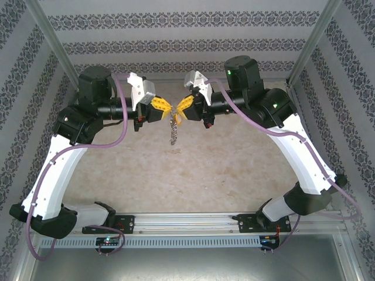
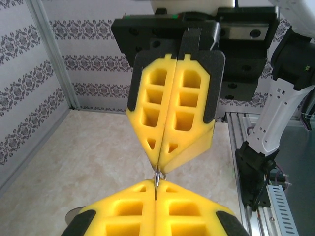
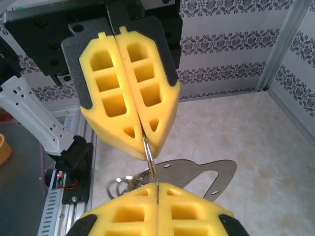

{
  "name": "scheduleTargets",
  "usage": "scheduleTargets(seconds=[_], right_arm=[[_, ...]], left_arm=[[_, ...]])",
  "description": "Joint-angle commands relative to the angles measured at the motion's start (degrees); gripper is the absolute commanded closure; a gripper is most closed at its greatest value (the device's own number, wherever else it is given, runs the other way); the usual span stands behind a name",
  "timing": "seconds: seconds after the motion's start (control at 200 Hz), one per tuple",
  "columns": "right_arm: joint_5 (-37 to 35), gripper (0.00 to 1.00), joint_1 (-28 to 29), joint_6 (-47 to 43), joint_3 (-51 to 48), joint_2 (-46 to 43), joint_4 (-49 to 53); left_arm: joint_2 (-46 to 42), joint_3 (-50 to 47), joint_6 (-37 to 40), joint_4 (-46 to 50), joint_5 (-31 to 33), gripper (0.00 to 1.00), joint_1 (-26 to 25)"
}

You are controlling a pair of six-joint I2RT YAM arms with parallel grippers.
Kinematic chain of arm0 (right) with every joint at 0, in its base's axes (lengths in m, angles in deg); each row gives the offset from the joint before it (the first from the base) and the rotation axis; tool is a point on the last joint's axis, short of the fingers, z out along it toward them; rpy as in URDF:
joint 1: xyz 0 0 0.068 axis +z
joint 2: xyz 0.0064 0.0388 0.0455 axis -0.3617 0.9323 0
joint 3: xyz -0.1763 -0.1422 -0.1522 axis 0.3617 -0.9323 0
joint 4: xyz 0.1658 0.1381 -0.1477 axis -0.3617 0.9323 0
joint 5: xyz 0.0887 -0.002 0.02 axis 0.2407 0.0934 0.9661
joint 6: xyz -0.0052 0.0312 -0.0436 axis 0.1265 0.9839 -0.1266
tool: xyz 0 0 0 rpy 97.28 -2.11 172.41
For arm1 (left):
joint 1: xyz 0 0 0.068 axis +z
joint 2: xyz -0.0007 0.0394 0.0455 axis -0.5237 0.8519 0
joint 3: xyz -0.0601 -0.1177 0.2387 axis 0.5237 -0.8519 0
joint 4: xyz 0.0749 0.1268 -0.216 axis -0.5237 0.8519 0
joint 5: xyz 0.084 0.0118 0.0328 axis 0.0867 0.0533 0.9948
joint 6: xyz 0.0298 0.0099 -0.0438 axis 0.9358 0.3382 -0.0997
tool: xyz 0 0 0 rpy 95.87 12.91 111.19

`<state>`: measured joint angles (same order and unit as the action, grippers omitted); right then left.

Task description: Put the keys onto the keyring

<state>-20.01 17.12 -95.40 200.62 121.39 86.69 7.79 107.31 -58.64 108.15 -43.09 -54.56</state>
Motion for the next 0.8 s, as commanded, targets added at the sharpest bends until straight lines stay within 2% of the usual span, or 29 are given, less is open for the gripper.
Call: scheduleTargets(seconds=[0.0, 0.794], right_arm=[[2.85, 1.00, -0.43, 0.69, 1.48, 1.30, 2.02], [5.48, 1.00, -0.27, 3.38, 3.52, 3.85, -0.46]], left_arm=[[-1.98, 0.09, -2.67, -7.20, -2.82, 1.00, 0.88], [-3.09, -3.09, -8.17, -14.08, -6.42, 1.00, 1.86]])
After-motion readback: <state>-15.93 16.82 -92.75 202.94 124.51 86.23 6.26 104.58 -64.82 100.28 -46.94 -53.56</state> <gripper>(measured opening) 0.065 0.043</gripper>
